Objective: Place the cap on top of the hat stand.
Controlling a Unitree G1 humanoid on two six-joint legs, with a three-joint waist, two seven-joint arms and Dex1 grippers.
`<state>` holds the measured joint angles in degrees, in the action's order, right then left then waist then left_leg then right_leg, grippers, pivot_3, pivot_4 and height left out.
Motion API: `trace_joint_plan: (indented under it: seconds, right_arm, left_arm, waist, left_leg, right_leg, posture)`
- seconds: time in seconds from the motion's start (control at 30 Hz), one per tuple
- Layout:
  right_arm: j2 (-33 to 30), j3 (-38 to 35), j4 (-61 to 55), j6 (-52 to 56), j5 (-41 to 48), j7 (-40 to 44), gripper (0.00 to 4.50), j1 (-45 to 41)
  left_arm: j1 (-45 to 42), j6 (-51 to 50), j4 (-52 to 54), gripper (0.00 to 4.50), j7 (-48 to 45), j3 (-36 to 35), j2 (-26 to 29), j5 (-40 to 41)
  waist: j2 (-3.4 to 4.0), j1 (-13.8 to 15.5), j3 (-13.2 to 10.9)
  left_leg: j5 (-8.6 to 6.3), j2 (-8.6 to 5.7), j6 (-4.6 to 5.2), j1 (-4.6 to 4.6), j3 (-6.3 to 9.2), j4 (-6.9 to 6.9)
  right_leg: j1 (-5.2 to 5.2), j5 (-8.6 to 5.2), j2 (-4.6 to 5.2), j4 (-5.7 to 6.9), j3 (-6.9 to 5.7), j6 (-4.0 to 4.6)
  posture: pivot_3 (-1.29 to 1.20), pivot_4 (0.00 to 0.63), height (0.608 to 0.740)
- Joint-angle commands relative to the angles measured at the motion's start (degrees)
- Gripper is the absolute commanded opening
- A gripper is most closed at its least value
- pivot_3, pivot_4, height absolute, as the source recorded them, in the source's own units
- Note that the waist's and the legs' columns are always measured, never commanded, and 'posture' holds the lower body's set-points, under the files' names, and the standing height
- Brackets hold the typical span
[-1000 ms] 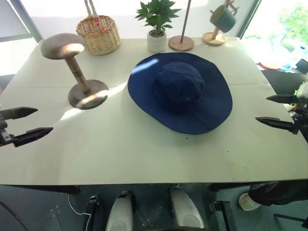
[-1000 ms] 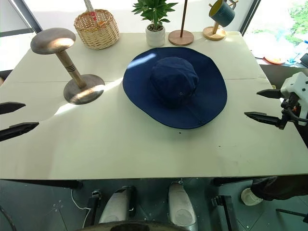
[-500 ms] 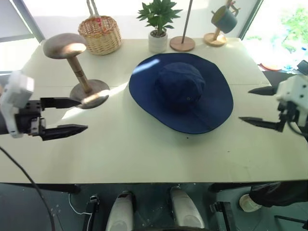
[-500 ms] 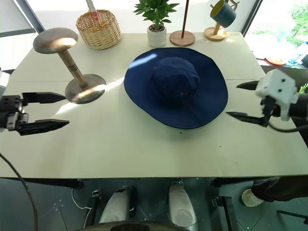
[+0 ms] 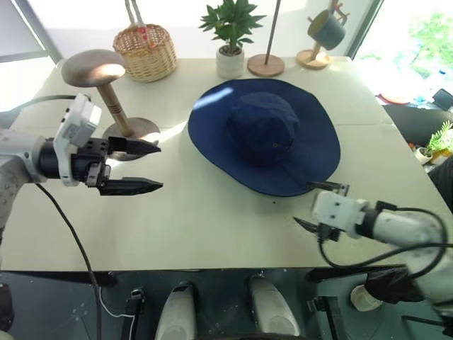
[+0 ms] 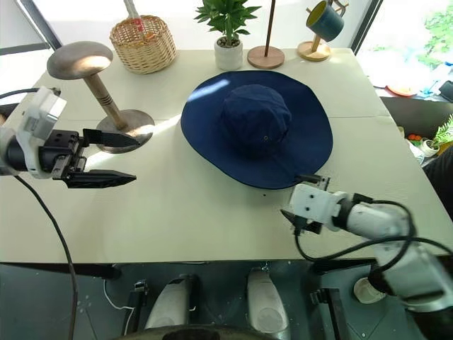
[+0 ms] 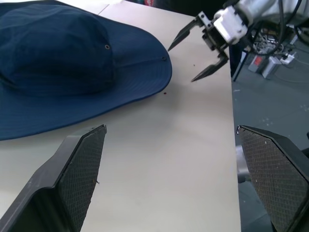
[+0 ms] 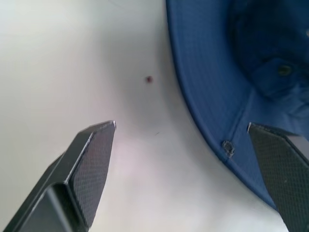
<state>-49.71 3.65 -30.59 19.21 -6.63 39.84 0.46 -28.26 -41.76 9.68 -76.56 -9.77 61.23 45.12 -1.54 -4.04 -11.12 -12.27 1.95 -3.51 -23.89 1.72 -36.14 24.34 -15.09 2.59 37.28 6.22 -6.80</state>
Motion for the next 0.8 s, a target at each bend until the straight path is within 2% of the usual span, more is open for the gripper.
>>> trace_joint_plan:
  seconds: [0.03, 0.17, 0.43, 0.53, 0.7, 0.77, 0.8]
  right_arm:
    - [2.42, 4.68, 3.12, -3.26, -7.06, -4.44, 4.45, -2.45]
    - [7.06, 11.08, 17.03, -8.77, -15.61, -11.01, 4.45, -10.61]
    - [10.77, 13.67, 34.85, -17.84, -19.7, -16.57, 4.45, -19.59]
    - [11.71, 13.47, 37.06, -20.33, -18.32, -15.98, 3.56, -20.88]
    - [12.69, 12.12, 35.81, -20.65, -16.4, -14.02, 1.1, -20.37]
    - [12.87, 11.69, 34.54, -19.86, -15.45, -12.79, 0.38, -19.8]
    - [13.2, 11.14, 33.35, -18.91, -14.04, -11.69, 0.16, -19.36]
  left_arm:
    - [-1.17, 0.75, 0.07, 4.5, -0.47, -0.37, 0.16, -0.5]
    - [-0.69, -0.02, 0.8, 4.5, 0.48, -1.58, -0.21, -0.02]
    - [0.31, -0.67, 2.01, 4.5, 2.23, -3.24, -0.56, 0.67]
    - [1.08, -0.66, 2.68, 4.5, 2.78, -3.85, -0.47, 0.82]
    - [2.09, -1.03, 3.45, 4.5, 3.6, -4.75, -0.29, 1.41]
    - [2.39, -1.16, 3.77, 4.5, 3.88, -4.96, -0.24, 1.62]
    - [2.42, -1.31, 3.92, 4.5, 4.08, -5.05, -0.26, 1.75]
  waist:
    - [0.0, 0.09, 0.0]
    - [-0.19, -0.02, 0.11]
    - [-0.6, 0.1, 0.36]
    - [-0.65, 0.14, 0.4]
    - [-0.63, 0.12, 0.38]
    - [-0.63, 0.14, 0.38]
    - [-0.63, 0.18, 0.38]
  left_leg:
    - [0.0, 0.0, 0.0, -0.01, 0.0, 0.0]
    - [0.0, 0.0, 0.0, -0.03, 0.02, -0.05]
    - [0.0, 0.0, 0.01, 0.55, 0.06, -0.04]
    - [0.0, -0.01, 0.0, 0.64, 0.11, -0.05]
    - [0.0, -0.01, 0.01, 0.63, 0.15, -0.01]
    - [0.0, -0.02, 0.01, 0.62, 0.15, 0.0]
    - [0.0, -0.02, 0.01, 0.62, 0.16, 0.0]
  right_leg:
    - [0.0, 0.0, 0.0, 0.01, 0.0, 0.0]
    - [-0.02, 0.01, 0.0, 0.0, 0.0, 0.01]
    - [-0.7, 0.0, 0.01, -0.07, -0.01, 0.04]
    - [-0.88, 0.0, 0.01, -0.14, -0.03, 0.05]
    - [-0.87, -0.01, 0.0, -0.12, -0.03, 0.02]
    - [-0.87, -0.03, 0.0, -0.13, -0.04, -0.01]
    - [-0.86, -0.03, 0.0, -0.13, -0.04, -0.02]
  posture:
    - [0.0, 0.15, 0.74]
    - [0.0, 0.15, 0.74]
    - [0.0, 0.15, 0.74]
    - [0.0, 0.15, 0.74]
    - [0.0, 0.15, 0.74]
    - [0.0, 0.15, 0.74]
    - [0.0, 0.15, 0.74]
